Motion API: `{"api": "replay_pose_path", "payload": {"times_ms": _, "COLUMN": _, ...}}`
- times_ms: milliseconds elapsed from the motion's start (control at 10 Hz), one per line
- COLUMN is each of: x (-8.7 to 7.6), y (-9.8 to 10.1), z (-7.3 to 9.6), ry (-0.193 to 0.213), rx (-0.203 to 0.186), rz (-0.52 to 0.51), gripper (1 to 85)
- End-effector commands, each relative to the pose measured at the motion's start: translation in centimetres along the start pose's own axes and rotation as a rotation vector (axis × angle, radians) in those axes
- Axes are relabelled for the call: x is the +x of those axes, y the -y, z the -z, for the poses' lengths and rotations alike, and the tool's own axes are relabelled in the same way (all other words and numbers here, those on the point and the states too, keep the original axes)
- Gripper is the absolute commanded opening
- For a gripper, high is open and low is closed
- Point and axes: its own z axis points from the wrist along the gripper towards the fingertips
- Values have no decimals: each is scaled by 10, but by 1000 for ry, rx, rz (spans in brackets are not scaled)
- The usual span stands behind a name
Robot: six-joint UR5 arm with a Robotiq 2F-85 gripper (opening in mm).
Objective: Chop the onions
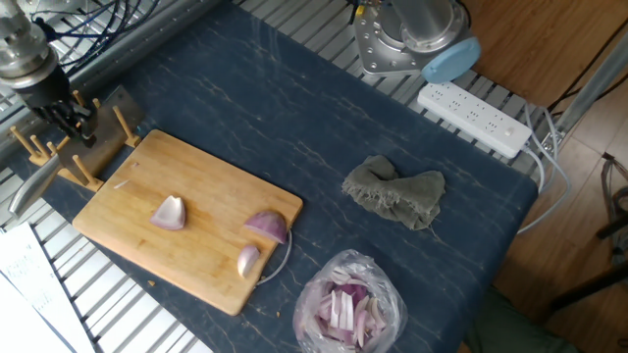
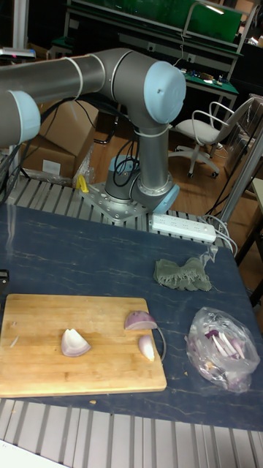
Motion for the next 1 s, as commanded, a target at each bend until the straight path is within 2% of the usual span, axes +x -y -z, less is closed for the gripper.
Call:
{"api": "replay_pose_path", "payload": {"times_ms": 0, "x": -2, "y": -4, "z": -1, "ry": 8, "rx": -21, "rz": -4, "gripper": 297}}
{"api": "replay_pose_path", "payload": {"times_ms": 200, "x": -5, "y": -6, "z": -2, "ry": 15, "rx": -28, "rz": -4, "gripper": 287}}
{"api": "replay_pose_path", "payload": {"times_ms": 500, "x": -7, "y": -8, "z": -3, "ry": 15, "rx": -27, "rz": -21, "gripper": 183}}
{"api": "replay_pose_path", "payload": {"times_ms": 600, "x": -6, "y": -6, "z": -2, "ry": 7, "rx": -15, "rz": -28, "gripper": 120}}
{"api": "replay_pose_path", "payload": {"times_ms": 700, "x": -5, "y": -5, "z": 0, "ry": -3, "rx": -5, "rz": -42, "gripper": 20}}
{"api": "replay_pose_path", "payload": {"times_ms": 900, "x": -6, "y": -7, "z": 7, "ry": -6, "rx": 9, "rz": -50, "gripper": 10}}
